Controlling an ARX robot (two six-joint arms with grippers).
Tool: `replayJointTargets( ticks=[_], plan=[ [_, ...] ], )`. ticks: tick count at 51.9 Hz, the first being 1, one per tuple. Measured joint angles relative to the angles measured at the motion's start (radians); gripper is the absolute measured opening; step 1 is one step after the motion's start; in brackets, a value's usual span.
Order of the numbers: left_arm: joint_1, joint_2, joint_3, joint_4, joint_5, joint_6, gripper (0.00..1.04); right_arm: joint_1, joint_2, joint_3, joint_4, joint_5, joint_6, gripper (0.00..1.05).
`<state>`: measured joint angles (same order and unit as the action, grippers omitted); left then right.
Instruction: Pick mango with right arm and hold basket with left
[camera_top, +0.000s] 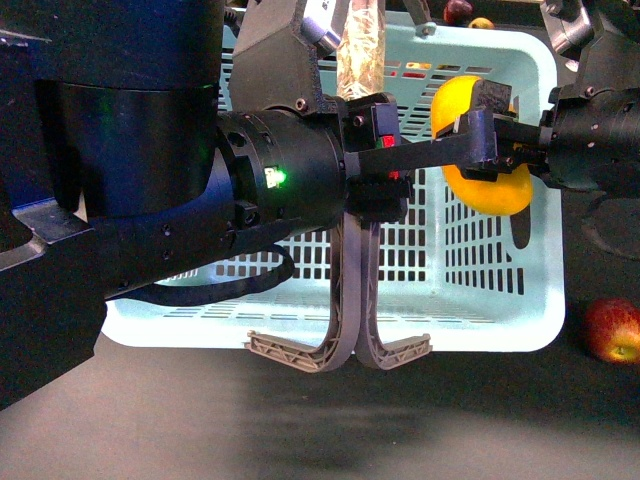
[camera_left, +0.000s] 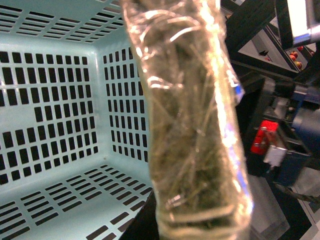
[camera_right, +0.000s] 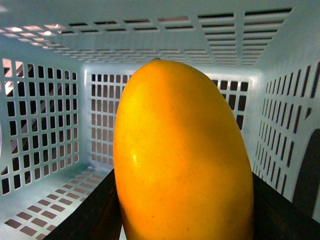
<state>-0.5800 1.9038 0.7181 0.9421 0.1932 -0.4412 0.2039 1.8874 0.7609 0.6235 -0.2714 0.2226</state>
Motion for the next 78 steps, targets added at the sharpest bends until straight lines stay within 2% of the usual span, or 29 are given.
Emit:
replayJointTargets(
  ticks=[8, 12, 31, 41, 45, 56, 66, 78],
  plan=[
    [0.000, 0.000, 0.000, 0.000, 0.000, 0.000, 0.05, 0.004, -0.045, -0.008, 0.013, -0.001, 0.018, 0.92],
    [0.000, 0.000, 0.000, 0.000, 0.005, 0.001, 0.05, 0.000, -0.089, -0.023, 0.013, 0.005, 0.026, 0.99],
    [0.000, 0.001, 0.000, -0.006, -0.006, 0.000, 0.05, -0.063, -0.488, -0.229, -0.059, 0.115, 0.050, 0.97],
    [0.000, 0.001, 0.000, -0.006, -0.003, -0.001, 0.05, -0.088, -0.767, -0.377, -0.180, 0.171, 0.056, 0.97],
    [0.000, 0.001, 0.000, -0.006, -0.003, 0.000, 0.05, -0.087, -0.903, -0.426, -0.255, 0.224, 0.054, 0.97],
    [0.000, 0.001, 0.000, -0.006, 0.000, -0.002, 0.05, -0.008, -1.228, -0.528, -0.453, 0.400, 0.063, 0.97],
    [0.000, 0.001, 0.000, -0.006, 0.000, -0.001, 0.05, 0.119, -1.463, -0.605, -0.602, 0.631, 0.089, 0.97],
    [0.000, 0.001, 0.000, -0.006, -0.003, 0.002, 0.05, 0.143, -1.497, -0.616, -0.611, 0.663, 0.094, 0.97]
  ],
)
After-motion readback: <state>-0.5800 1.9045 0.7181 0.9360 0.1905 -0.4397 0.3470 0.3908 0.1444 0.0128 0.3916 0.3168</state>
